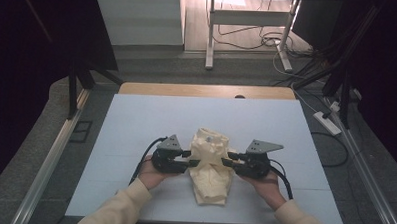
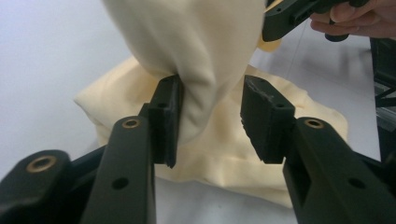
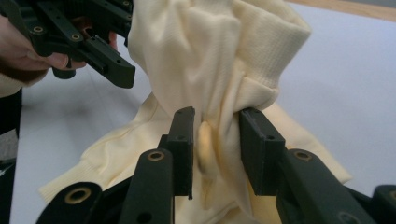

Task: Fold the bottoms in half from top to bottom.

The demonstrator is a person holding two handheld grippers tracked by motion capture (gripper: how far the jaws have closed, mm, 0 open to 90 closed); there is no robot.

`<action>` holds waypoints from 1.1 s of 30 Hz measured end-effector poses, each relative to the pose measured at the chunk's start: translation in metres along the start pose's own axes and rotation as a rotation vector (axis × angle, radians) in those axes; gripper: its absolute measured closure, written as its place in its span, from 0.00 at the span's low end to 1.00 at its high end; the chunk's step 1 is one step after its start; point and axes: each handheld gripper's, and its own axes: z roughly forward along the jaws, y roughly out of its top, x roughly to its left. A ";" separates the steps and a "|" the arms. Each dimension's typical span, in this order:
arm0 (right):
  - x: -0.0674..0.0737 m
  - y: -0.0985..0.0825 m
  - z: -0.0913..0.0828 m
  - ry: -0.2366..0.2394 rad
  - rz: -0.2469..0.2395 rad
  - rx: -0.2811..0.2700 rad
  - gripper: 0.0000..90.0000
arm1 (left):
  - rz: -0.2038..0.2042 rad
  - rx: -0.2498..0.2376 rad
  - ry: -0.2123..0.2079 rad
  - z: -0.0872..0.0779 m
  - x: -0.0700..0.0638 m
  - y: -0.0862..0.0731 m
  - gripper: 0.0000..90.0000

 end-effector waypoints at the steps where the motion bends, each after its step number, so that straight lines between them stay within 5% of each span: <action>1: 0.001 -0.002 -0.001 0.006 0.000 0.006 0.74 | 0.000 0.003 0.001 0.000 -0.002 -0.002 0.63; 12: 0.009 -0.009 -0.007 -0.005 -0.038 0.046 0.62 | -0.032 -0.014 0.039 -0.018 -0.003 -0.009 0.43; 23: 0.012 -0.012 -0.031 -0.011 -0.039 0.056 0.50 | -0.062 -0.051 0.077 -0.042 0.004 -0.015 0.42; 33: 0.005 -0.006 -0.044 -0.043 0.008 0.000 0.50 | -0.076 -0.085 0.104 -0.040 0.007 -0.006 0.41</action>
